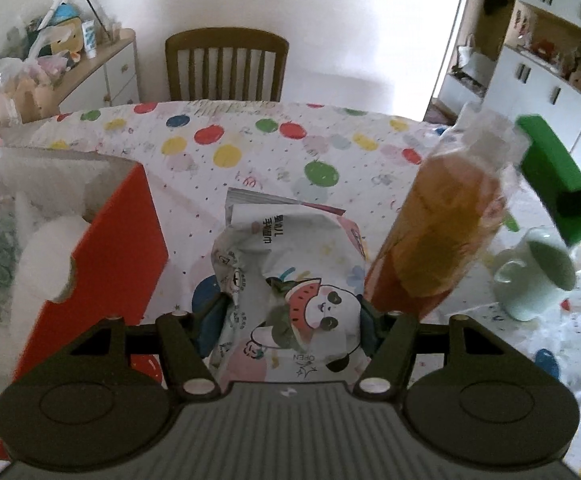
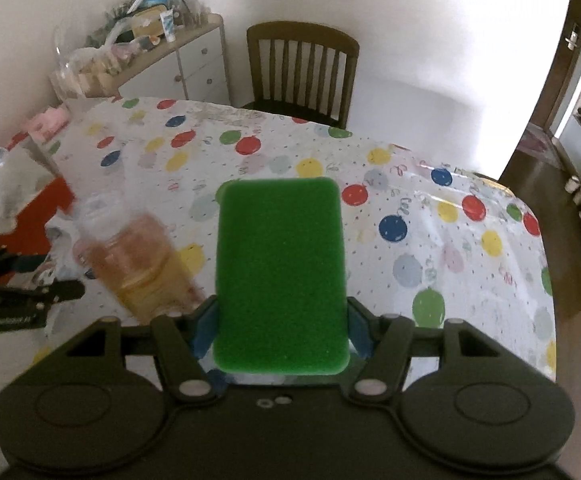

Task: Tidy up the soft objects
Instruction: 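Lift and carry the sponge and panda snack bag with both grippers over the box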

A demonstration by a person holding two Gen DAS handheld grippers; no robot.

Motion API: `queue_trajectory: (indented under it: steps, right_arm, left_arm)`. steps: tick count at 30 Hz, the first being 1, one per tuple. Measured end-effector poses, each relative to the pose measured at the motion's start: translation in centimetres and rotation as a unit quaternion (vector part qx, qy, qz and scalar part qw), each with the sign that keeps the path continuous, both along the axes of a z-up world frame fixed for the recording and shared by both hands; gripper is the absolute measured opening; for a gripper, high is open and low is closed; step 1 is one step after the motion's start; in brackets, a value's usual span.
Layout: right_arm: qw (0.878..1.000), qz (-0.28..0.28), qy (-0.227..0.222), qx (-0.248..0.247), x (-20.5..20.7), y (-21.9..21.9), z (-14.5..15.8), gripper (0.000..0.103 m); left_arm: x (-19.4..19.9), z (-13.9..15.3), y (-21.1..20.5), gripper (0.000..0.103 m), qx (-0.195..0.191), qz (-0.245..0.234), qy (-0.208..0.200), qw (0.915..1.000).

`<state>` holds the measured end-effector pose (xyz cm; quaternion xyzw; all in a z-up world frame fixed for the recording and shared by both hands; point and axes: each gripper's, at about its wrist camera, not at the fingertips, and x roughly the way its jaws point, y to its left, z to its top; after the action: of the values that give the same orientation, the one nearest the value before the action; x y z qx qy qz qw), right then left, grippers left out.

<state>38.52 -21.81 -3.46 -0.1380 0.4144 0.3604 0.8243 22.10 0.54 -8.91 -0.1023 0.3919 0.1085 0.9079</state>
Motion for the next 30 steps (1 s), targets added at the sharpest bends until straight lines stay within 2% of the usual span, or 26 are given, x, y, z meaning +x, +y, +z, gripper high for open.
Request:
queue_trajectory:
  steps: [7, 12, 17, 23, 26, 30]
  right_arm:
    - [0.999, -0.033, 0.002, 0.02, -5.1, -1.5, 1.6, 0.064]
    - [0.998, -0.043, -0.002, 0.036, -9.0, -0.9, 2.7, 0.064]
    - [0.998, -0.042, -0.001, 0.054, -12.7, 1.5, 3.2, 0.064]
    - [0.998, -0.025, 0.006, 0.061, -16.2, 6.2, 3.5, 0.064]
    - [0.998, -0.018, 0.009, 0.067, -17.9, 8.5, 3.8, 0.064]
    - [0.997, -0.008, 0.011, 0.072, -19.8, 11.7, 4.3, 0.064]
  left_arm:
    - [-2.1, 2.5, 0.7, 0.065, -0.014, -0.02, -0.007, 0.9997]
    - [-3.9, 4.0, 2.0, 0.065, -0.018, -0.032, -0.011, 0.9993]
    - [-6.0, 5.5, 3.9, 0.065, -0.012, -0.038, -0.014, 0.9991]
    - [-8.5, 6.9, 6.9, 0.065, -0.009, -0.04, -0.018, 0.999]
    - [-9.8, 7.4, 8.7, 0.065, -0.023, -0.05, -0.023, 0.9982]
    - [-11.7, 7.9, 10.9, 0.065, -0.015, -0.052, -0.028, 0.9981]
